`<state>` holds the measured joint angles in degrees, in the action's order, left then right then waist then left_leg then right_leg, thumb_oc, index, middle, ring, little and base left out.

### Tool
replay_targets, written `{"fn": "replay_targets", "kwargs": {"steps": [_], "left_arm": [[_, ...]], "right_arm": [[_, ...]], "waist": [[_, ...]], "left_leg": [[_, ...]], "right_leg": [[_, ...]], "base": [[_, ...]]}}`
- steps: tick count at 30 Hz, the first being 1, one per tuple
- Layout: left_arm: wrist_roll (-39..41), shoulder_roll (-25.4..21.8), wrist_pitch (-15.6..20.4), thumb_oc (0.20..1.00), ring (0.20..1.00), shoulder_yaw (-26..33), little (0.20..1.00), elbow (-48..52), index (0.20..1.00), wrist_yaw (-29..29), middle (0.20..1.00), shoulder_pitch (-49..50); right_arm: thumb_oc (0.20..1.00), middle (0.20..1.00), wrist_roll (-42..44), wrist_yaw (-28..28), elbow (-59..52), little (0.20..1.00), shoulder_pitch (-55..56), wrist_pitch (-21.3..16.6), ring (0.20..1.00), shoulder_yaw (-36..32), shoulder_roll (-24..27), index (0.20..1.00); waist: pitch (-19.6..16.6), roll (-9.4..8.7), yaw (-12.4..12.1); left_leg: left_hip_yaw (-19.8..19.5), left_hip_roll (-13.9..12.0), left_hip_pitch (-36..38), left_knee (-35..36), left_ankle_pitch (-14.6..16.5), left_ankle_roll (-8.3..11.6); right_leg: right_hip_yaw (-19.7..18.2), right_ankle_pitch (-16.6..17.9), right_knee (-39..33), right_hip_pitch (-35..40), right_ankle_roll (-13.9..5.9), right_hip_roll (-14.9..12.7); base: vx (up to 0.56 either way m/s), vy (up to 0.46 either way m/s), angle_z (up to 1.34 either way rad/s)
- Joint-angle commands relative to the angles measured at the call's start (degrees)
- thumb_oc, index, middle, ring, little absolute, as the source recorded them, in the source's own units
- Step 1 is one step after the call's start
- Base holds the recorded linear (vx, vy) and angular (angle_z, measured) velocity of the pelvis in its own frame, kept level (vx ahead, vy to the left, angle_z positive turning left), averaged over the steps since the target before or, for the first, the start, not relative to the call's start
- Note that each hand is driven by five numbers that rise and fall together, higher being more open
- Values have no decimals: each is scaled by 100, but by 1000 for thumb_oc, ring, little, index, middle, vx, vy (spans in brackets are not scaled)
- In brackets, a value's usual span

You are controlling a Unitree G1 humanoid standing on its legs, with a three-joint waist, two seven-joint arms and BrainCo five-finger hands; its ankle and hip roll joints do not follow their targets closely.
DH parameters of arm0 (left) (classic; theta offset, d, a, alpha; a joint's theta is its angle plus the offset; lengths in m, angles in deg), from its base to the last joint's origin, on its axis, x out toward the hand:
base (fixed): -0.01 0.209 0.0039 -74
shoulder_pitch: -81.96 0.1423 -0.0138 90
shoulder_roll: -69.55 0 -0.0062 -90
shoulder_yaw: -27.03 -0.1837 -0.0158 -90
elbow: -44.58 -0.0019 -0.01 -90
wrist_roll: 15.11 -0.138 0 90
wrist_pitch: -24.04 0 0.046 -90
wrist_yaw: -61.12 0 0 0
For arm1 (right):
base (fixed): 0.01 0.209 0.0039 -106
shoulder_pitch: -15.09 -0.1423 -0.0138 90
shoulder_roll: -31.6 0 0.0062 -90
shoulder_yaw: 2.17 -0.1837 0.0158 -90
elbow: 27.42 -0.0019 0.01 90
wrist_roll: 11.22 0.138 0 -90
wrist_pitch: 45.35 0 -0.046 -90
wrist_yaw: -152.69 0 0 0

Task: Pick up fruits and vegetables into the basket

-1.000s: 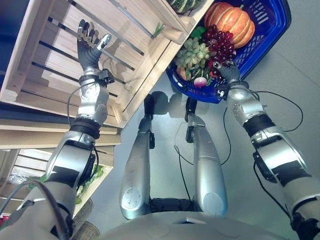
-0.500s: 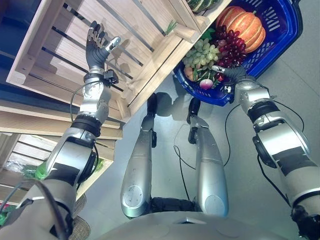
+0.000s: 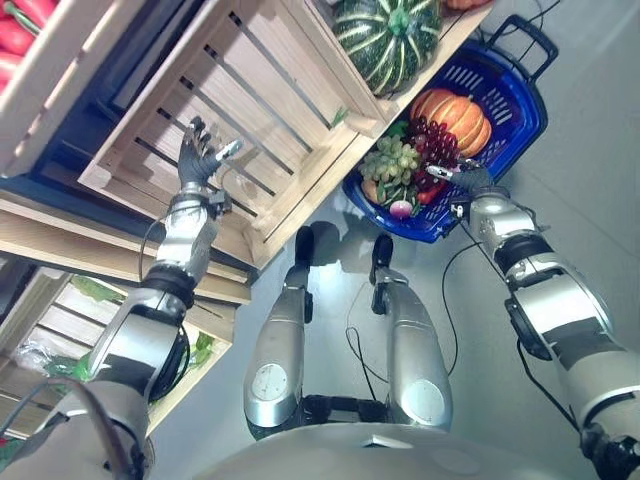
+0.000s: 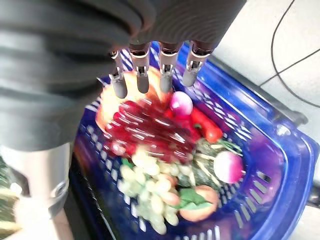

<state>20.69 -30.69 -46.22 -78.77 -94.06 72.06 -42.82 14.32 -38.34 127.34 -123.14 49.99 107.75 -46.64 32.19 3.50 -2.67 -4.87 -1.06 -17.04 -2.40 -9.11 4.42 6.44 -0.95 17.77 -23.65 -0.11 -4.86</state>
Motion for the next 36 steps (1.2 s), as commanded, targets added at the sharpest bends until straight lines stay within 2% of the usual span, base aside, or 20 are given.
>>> {"fn": "replay_targets", "kwargs": {"steps": [1,6,11,15,24,32,36], "left_arm": [[-408,38,37,1000,1000,151,1000,-325,1000,-192,1000,517],[-1058,285,-160,1000,1000,197,1000,-519,1000,-522,1000,1530],[-1812,462,-389,1000,1000,300,1000,-863,1000,-917,1000,2320],[-2350,514,-418,1000,1000,391,1000,-1338,1000,-1283,1000,2740],[-2861,633,-456,1000,1000,356,1000,-2167,1000,-1615,1000,3171],[-2701,876,-957,1000,1000,407,1000,-2430,1000,-1797,1000,3315],[-2547,904,-1063,1000,1000,394,1000,-2419,1000,-1900,1000,3325]], "right_arm": [[1000,1000,-189,-169,-159,1000,761,-354,1000,-86,-71,1000],[1000,1000,-489,-141,-383,1000,1953,-626,1000,-437,-176,1000],[1000,1000,-648,-67,-368,1000,3011,-835,1000,-817,-345,1000],[1000,1000,-881,-137,-78,1000,3550,-897,1000,-1023,-611,1000],[1000,1000,-1404,149,804,1000,4162,-613,1000,-1146,-910,1000],[1000,1000,-1364,692,1495,1000,4557,103,1000,-1270,-1116,1000],[1000,1000,-1569,763,1473,1000,4590,133,1000,-1220,-1094,1000]], "waist": [[-826,-132,29],[-1512,-222,-18],[-2168,-259,-74],[-2573,-288,-51],[-2783,-297,74],[-2765,-241,220],[-2737,-222,241]], "left_leg": [[156,415,211,-117,589,-188],[111,410,932,234,631,-230],[85,368,1438,370,721,-297],[118,319,1779,466,806,-321],[174,235,2129,592,932,-334],[302,139,2226,665,984,-269],[334,108,2237,686,984,-237]], "right_leg": [[-249,338,-1030,654,-543,-24],[-218,359,-1496,1562,-568,-39],[-201,292,-1598,2083,-579,-15],[-245,227,-1677,2404,-583,19],[-383,120,-1775,2716,-583,73],[-433,203,-2023,2797,-598,72],[-431,235,-2094,2814,-604,68]], "base": [[129,-16,-1],[195,-56,5],[195,-50,21],[165,-23,19],[50,-14,-4],[-8,15,-7],[-9,17,-13]]}}
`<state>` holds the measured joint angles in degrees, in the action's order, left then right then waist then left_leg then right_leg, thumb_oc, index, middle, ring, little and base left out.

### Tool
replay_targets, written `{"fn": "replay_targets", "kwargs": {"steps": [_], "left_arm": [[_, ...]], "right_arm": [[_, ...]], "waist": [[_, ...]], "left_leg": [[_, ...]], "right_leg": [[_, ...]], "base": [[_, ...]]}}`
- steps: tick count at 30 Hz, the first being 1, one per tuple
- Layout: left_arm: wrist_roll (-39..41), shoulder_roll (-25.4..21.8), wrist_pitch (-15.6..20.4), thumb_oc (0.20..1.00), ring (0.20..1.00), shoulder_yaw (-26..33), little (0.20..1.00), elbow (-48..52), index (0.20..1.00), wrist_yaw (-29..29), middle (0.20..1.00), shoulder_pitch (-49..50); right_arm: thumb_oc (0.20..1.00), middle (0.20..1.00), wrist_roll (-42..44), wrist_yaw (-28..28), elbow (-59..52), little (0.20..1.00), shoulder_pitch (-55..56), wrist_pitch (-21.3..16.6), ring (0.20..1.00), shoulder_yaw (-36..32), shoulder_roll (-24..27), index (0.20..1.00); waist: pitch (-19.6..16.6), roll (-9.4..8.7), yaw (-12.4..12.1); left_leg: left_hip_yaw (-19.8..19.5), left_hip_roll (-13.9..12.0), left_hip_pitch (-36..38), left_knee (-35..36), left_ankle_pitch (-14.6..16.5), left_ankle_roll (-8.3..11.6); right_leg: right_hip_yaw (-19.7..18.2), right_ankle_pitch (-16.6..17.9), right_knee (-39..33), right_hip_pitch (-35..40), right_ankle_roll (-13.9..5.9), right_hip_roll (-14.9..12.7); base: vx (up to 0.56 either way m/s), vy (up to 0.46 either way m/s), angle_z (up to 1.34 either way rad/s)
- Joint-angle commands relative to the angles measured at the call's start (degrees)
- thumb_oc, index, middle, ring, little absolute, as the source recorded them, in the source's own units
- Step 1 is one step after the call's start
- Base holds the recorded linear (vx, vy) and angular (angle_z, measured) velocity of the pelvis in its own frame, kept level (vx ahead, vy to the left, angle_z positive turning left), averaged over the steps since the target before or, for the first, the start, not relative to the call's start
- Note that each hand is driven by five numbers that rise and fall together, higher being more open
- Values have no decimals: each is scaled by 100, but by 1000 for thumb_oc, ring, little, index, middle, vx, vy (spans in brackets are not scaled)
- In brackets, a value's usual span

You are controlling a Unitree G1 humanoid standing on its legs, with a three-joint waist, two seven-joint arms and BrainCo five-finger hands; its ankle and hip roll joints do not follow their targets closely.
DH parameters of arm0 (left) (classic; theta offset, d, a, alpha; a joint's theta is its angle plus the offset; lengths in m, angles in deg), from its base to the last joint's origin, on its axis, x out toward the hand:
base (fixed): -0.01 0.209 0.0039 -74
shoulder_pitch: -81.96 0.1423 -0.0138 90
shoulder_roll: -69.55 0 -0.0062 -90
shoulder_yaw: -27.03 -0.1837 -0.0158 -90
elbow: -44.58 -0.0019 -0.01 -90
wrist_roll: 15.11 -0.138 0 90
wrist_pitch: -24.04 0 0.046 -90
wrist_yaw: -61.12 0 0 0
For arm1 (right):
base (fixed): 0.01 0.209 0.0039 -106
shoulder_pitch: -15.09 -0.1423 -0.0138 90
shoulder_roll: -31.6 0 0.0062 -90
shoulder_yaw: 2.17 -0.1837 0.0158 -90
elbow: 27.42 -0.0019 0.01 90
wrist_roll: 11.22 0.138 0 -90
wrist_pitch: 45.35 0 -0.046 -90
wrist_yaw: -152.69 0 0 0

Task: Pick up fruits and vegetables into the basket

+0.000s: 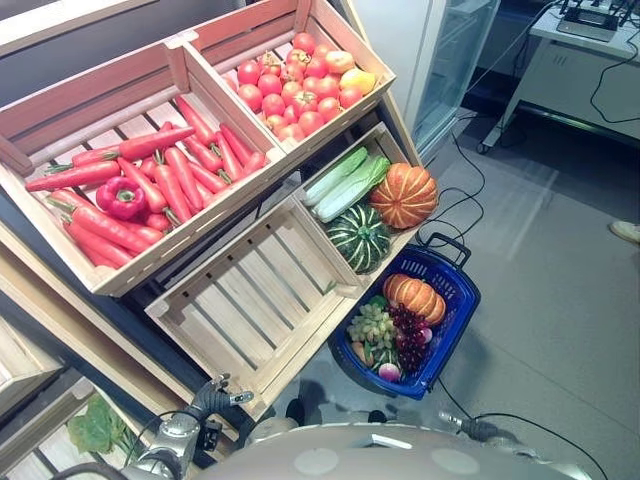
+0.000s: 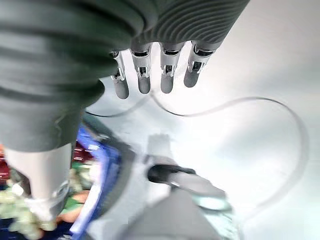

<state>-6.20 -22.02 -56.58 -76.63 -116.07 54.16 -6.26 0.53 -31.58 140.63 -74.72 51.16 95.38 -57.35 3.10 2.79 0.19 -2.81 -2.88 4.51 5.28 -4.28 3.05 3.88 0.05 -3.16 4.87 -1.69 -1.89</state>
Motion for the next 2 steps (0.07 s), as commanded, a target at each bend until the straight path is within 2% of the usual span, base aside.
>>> {"fn": "replay_targets", "kwargs": {"steps": [1,2], "left_arm": [[175,43,-37,1000,1000,180,1000,-212,1000,-146,1000,-332],[194,49,-59,1000,1000,160,1000,-201,1000,-142,1000,-333]], "right_arm": [[1000,1000,-239,116,121,1000,-260,-6,1000,35,-18,1000],[1000,1000,-227,126,86,1000,-276,-10,1000,66,-15,1000]], "waist": [[175,-150,-43],[175,-150,-42]], "left_leg": [[131,280,89,-79,504,-93],[141,273,90,-77,509,-89]], "right_leg": [[-171,136,-12,-33,-447,-233],[-173,133,-24,-28,-445,-231]], "base": [[-2,7,-13],[0,5,-10]]}}
